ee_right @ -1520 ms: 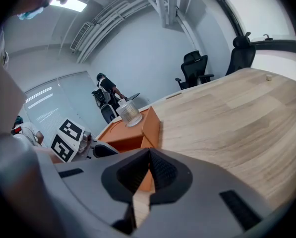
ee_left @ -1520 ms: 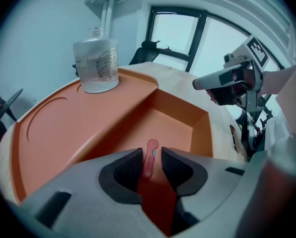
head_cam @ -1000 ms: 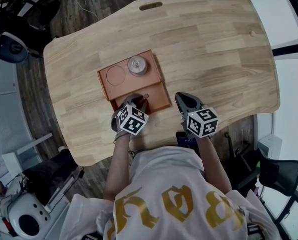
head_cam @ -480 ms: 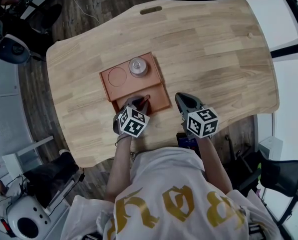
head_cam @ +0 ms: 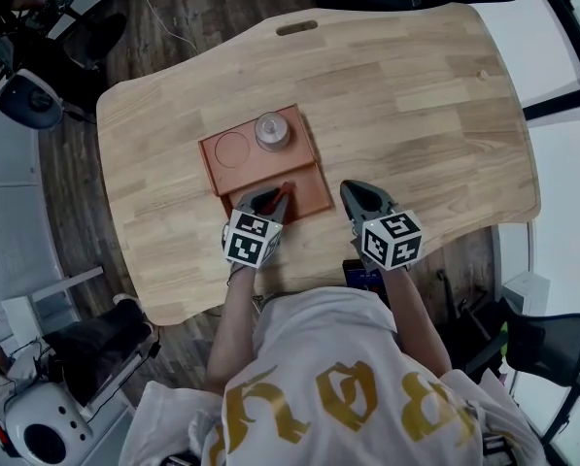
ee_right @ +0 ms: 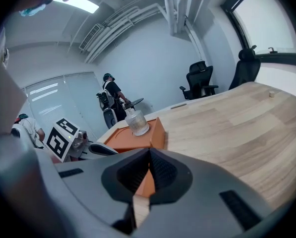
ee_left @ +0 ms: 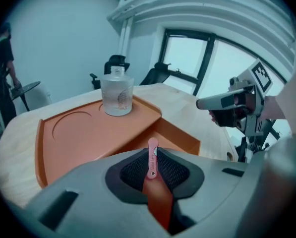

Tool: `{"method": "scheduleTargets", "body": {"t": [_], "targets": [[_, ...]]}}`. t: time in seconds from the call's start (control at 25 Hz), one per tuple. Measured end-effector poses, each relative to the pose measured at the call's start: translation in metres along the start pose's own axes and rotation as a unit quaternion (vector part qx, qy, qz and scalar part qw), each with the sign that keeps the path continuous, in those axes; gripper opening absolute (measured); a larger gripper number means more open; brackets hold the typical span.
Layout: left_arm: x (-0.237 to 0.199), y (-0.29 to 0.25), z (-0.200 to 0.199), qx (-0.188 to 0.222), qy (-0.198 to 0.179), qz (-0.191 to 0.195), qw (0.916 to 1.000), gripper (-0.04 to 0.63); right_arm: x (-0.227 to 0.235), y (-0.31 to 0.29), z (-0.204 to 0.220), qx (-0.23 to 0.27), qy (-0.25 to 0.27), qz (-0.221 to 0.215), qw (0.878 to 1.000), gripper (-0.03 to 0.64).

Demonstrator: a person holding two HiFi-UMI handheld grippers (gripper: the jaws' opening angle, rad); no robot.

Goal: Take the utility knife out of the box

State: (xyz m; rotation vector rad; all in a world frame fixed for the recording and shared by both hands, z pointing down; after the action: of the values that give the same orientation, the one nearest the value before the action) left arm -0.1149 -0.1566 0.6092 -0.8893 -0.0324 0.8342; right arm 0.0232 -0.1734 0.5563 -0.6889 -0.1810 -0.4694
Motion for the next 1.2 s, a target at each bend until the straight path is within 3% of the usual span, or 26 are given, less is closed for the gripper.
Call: {"method": "scheduleTargets", "body": {"t": [0.16, 0.36, 0.56, 1.04, 1.2], "targets": [[0.0, 0.014, -0.007, 0.048, 0.04, 0.001, 0.9981, 0.058, -0.006, 0.005, -0.003, 0.009, 0.009, 0.004, 1.0, 0.012], [0.005, 0.029, -0.016, 0.092, 0.054, 0.008, 0.9943, 0.058, -0.01, 0.014, -0.011, 0.025, 0.017, 0.012, 0.999, 0.012], [0.014, 0.058, -0.036, 0.165, 0.082, 0.019, 0.9826, 0.058, -0.02, 0.025, -0.02, 0.043, 0.025, 0.011, 0.999, 0.012], [0.033, 0.106, -0.048, 0.24, 0.06, -0.004, 0.969, 0.058, -0.047, 0.051, -0.03, 0.077, 0.049, -0.004, 0.996, 0.012], [0.044, 0.12, -0.054, 0.26, 0.036, -0.005, 0.965, 0.058, -0.055, 0.059, -0.032, 0.085, 0.055, -0.006, 0.995, 0.011]]}}
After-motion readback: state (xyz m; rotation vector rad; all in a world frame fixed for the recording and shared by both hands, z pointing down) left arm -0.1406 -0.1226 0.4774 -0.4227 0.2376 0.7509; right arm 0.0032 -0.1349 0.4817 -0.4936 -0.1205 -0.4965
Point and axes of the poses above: the fingertips, and each gripper's own axes: y backward along the fingers, x to its right, z out of its underside, the point moved 1 cm from there along y, backward along the fingers, and after that the axes turned 10 degrees about z, right-handed, at the moved point
